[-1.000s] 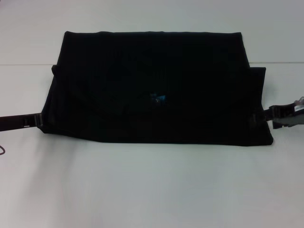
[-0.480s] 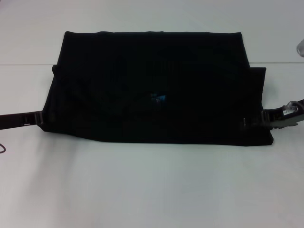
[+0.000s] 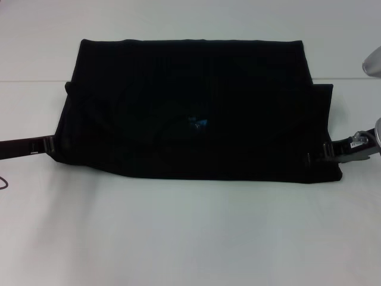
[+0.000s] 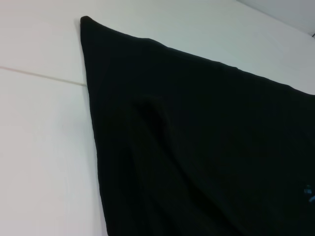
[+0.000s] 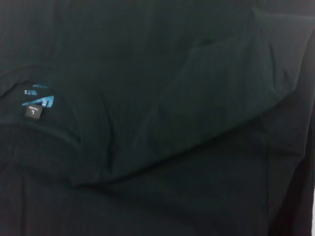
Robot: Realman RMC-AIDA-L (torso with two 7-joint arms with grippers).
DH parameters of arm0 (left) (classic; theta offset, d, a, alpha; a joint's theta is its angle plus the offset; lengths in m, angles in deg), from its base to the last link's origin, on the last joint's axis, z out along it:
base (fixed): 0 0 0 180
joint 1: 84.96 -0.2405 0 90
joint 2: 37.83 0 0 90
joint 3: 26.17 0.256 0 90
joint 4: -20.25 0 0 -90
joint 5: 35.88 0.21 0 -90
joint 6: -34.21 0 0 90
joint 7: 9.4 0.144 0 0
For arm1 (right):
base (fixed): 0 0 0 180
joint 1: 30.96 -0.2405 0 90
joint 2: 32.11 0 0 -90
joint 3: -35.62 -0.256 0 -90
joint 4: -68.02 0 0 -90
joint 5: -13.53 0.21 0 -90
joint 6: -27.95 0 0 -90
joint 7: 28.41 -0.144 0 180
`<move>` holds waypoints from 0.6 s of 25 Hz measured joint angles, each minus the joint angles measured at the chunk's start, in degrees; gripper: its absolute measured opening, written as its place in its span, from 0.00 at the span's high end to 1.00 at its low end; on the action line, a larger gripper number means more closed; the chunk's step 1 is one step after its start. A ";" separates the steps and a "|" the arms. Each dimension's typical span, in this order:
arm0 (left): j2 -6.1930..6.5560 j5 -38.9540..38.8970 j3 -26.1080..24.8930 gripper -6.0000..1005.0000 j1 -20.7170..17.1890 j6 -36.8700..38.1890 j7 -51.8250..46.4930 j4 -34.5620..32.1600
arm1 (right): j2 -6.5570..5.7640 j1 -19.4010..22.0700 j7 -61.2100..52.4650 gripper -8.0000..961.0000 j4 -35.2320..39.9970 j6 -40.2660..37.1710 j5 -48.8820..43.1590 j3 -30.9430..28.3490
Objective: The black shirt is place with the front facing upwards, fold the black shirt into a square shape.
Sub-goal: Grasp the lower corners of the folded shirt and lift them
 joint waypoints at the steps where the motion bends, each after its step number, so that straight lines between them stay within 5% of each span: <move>1: 0.00 -0.08 0.00 0.96 0.01 0.00 0.06 -0.01 | -0.02 -0.01 -0.01 0.29 -0.06 0.06 -0.02 0.12; 9: 0.00 -1.23 -1.23 0.96 -0.38 0.24 0.69 -0.13 | -0.10 0.11 -0.50 0.63 -0.10 0.36 -0.07 0.63; 15: 0.09 -1.23 -1.32 0.96 -0.41 0.70 0.71 -0.19 | -0.24 0.33 -0.54 0.79 -0.10 0.03 -0.06 0.63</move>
